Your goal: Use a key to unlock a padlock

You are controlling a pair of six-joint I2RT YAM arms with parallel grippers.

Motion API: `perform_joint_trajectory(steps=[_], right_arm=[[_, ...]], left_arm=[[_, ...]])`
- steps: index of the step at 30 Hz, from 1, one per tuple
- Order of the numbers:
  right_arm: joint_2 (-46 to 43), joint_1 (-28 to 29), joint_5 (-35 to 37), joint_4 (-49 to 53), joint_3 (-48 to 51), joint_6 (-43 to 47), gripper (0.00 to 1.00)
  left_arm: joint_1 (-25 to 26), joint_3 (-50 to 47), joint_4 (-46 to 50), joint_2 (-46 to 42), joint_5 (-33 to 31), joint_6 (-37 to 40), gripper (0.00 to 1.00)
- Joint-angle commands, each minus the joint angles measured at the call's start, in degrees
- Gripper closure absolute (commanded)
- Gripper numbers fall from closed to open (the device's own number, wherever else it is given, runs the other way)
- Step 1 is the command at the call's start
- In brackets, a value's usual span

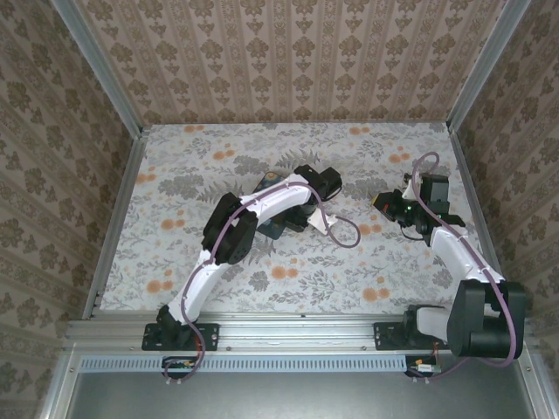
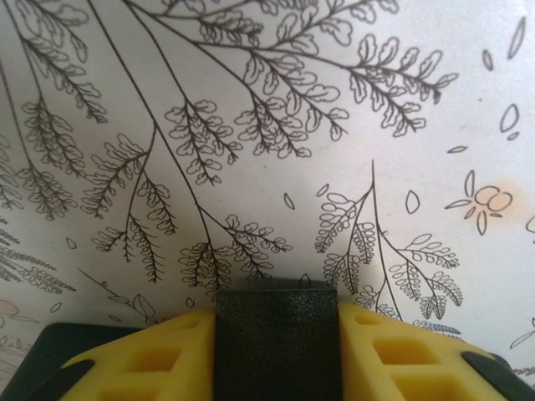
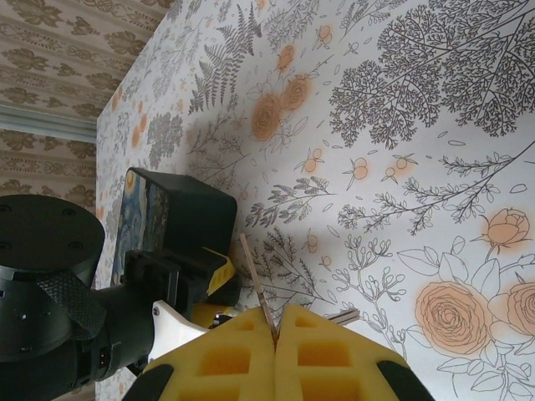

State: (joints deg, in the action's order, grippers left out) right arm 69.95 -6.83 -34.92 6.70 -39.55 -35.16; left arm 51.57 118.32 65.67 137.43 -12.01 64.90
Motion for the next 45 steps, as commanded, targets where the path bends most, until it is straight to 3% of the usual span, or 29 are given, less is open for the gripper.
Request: perform_joint_trajectory(steps=[1,8,22,25,35,45], right_arm=[[0.62,0.41,-0.98,1.32,-1.96,0.17,1.0],[-0.06,2.27,-0.37,3.1,-2.24,1.11,1.0],[-4.75,9.02,1.23,12.09,-6.97,4.28,1.0],[-6.08,13.24,-1.9,12.68,-8.17,5.67,1.0],[-2.27,26.66,-23.14,1.46,-7.89,6.71,1.0],[6.62,29.38,-32.96,-4.84,-12.76,7.78,1.0]], left_arm=[[-0.74,0.6,2.41,-0.5,2.42,-0.85,0.69],[-1.47,-5.07,-3.25,-8.01,5.83,-1.18,0.72],[-4.86,-20.52,-10.94,-31.75,21.69,-5.65,0.72],[-6.82,-23.72,-11.47,-36.3,24.67,-6.94,0.72],[-12.31,-37.92,-20.27,-52.0,39.49,-12.4,0.72],[-16.37,-43.77,-27.02,-60.13,57.67,-15.86,0.73]])
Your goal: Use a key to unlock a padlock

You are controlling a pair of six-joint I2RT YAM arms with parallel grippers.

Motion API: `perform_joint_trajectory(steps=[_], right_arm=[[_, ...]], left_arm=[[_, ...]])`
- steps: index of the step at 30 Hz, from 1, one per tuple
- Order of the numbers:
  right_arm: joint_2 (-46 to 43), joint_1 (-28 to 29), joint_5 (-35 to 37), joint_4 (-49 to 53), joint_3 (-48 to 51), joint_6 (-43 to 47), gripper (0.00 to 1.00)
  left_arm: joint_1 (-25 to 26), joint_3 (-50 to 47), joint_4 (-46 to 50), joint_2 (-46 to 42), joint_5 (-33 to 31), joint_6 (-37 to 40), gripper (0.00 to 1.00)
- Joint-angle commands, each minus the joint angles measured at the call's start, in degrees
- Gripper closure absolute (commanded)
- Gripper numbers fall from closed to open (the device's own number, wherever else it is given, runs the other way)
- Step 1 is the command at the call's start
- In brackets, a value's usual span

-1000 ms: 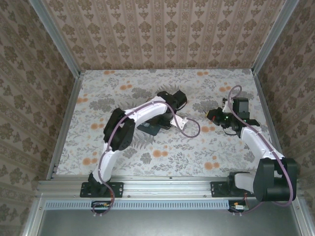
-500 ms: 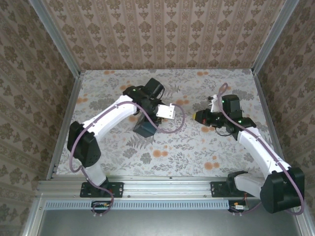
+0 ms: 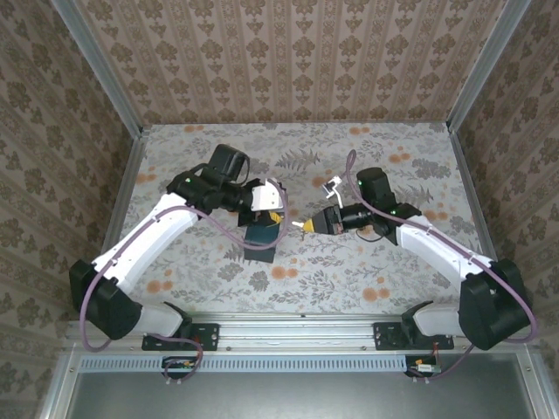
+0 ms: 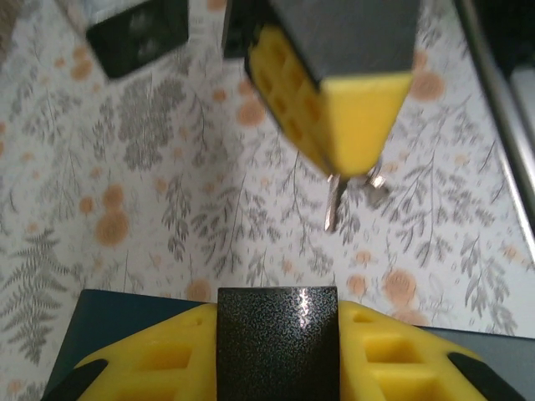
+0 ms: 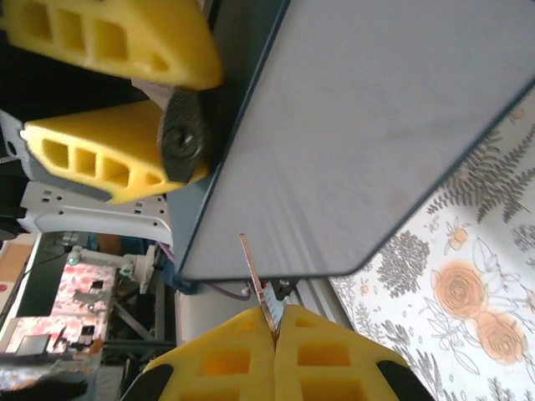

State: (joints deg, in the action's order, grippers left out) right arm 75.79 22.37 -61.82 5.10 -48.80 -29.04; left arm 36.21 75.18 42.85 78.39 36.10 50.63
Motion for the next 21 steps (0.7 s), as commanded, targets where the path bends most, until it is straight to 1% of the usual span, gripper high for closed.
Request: perform_joint_trajectory(steps=[1,4,5,7,11,14,17,21], right_arm=[[1.02,0.2,-6.85,-1.19,-4.54,3.11,1.0],[1.1,-0.45,-7.36,10.44,-8.72,12.09,1.0],[1.28,-0.88,-8.11,12.21,-9.57,13.53,1.0],[1.83,-1.9,-9.35,13.09,-10.25,13.93,1.0],[3.57,-3.18,-8.65,15.99,-11.43,15.72,1.0],[8.01,-3.84,-9.12,17.13,-12.99,15.93,1.0],[9.92,-3.94,-9.56,18.38,-14.58,16.3,1.0],[11.02,-4.66,-10.53,18.89,-15.62,16.4,1.0]], left_arm=[[-1.5,-0.73,-4.61,-0.9,11.0,-1.54,0.73],[-2.19,0.07,-4.91,1.31,12.65,-0.53,0.74],[-2.43,0.84,-4.42,2.54,12.92,0.19,0.74],[-2.97,2.41,-3.81,5.13,13.6,1.23,0.75],[-4.67,4.27,-3.85,9.36,14.55,3.01,0.75],[-5.36,4.35,-5.81,10.1,15.68,2.71,0.76],[-5.31,4.0,-6.71,9.75,16.72,3.2,0.76],[-4.64,3.85,-6.1,9.21,16.41,4.4,0.77]])
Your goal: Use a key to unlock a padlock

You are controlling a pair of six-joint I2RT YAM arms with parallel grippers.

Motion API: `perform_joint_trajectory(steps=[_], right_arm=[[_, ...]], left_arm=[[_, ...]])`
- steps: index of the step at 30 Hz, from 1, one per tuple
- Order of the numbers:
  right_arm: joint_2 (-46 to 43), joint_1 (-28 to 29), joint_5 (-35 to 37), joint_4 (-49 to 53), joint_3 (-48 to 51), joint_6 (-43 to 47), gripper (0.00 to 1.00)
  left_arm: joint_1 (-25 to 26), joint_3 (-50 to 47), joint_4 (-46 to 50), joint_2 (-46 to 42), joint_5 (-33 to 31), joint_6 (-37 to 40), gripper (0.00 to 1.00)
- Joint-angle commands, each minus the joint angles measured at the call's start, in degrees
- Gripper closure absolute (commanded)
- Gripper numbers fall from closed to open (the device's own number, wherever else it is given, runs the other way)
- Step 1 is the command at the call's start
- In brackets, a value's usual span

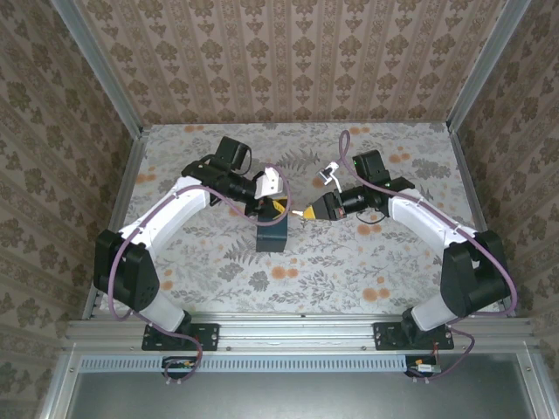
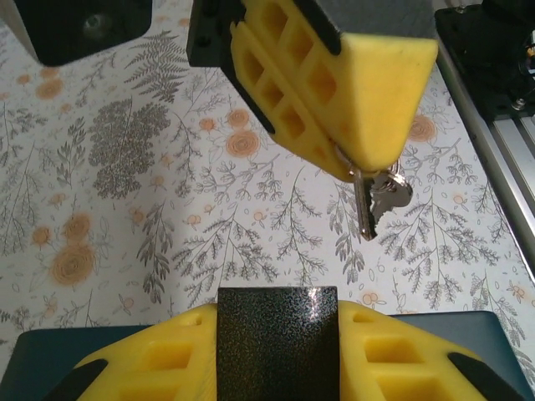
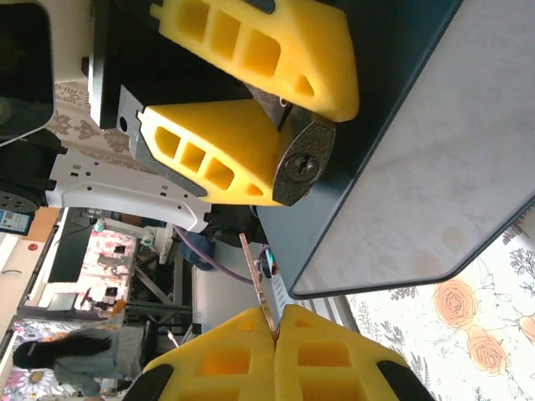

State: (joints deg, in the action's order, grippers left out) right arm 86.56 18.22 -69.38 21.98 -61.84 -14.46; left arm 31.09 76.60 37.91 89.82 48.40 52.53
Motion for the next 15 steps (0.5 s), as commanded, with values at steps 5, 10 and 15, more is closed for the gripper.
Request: perform_joint_trajectory(steps=[5,10,15], right_arm=[[1.25,-2.31,-4.35,3.12,-2.97,2.72,1.0],[2.45,-2.74,-5.03,8.18,-3.99,7.16,1.0],[4.03,-2.83,-5.66,8.08,-4.3,7.12,1.0]], left_arm=[[1.78,2.53,-0.38,-2.09,2.42,3.72,0.78],[2.04,2.55,-0.62,-2.39,2.67,3.89,0.79],[2.22,2.33,-1.07,-2.58,2.58,3.45,0.79]])
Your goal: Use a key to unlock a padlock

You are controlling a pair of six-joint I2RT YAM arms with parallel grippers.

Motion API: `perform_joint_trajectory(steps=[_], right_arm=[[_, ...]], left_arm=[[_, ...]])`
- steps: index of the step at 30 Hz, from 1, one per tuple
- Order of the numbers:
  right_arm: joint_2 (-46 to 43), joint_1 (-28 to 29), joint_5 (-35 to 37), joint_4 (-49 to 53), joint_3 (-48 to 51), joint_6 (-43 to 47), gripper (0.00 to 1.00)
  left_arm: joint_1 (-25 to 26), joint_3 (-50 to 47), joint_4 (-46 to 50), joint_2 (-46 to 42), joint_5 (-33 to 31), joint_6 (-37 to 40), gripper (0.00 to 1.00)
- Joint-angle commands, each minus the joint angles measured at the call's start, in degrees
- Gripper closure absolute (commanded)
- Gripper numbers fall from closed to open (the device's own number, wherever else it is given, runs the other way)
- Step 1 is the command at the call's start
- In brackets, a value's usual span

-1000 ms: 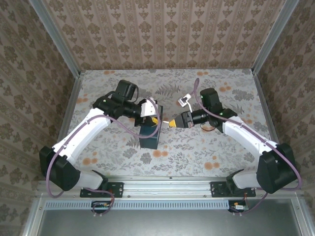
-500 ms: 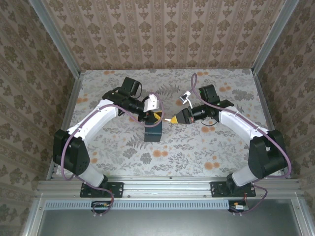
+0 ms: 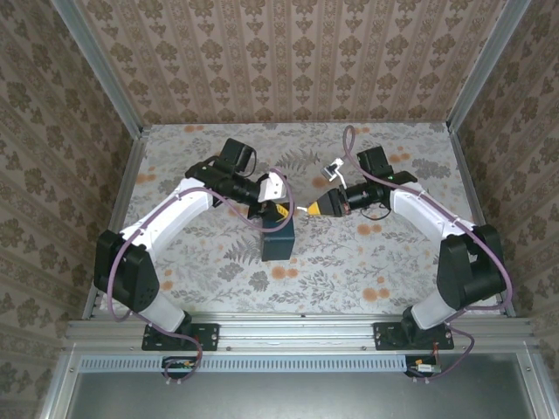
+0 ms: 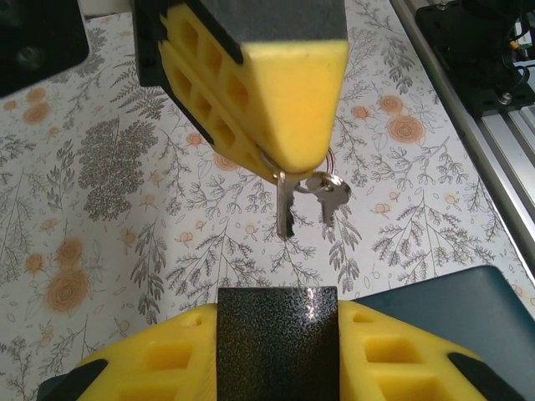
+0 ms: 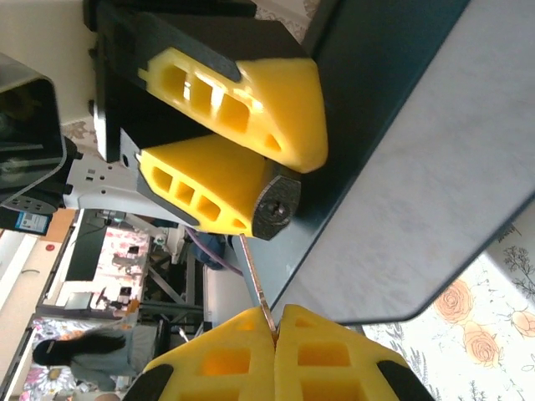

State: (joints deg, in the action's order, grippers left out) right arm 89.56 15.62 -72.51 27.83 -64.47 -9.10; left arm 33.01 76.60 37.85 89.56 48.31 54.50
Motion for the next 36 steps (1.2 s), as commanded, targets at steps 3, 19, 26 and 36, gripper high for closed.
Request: perform_joint_trajectory(steps=[3,19,26,36], right_arm=[[1.4,-0.13,-2.65,1.88,-1.96,1.57,1.0],[2.18,0.7,-2.37,0.82,-2.41,0.41,1.0],[2.73,0.74,-3.08,-2.48,-1.65,-3.53,1.0],[2.28,0.73,-5.54,-5.56,-0.64,-13.25,1.0]], left_arm=[[0.43,2.33,-1.11,-2.3,2.67,1.48,0.8],[1.17,2.32,-1.35,-2.78,1.45,1.4,0.81],[1.31,1.42,-3.14,-3.53,-0.13,0.87,0.82],[2.67,0.75,-3.16,-4.7,-6.94,4.36,0.82]])
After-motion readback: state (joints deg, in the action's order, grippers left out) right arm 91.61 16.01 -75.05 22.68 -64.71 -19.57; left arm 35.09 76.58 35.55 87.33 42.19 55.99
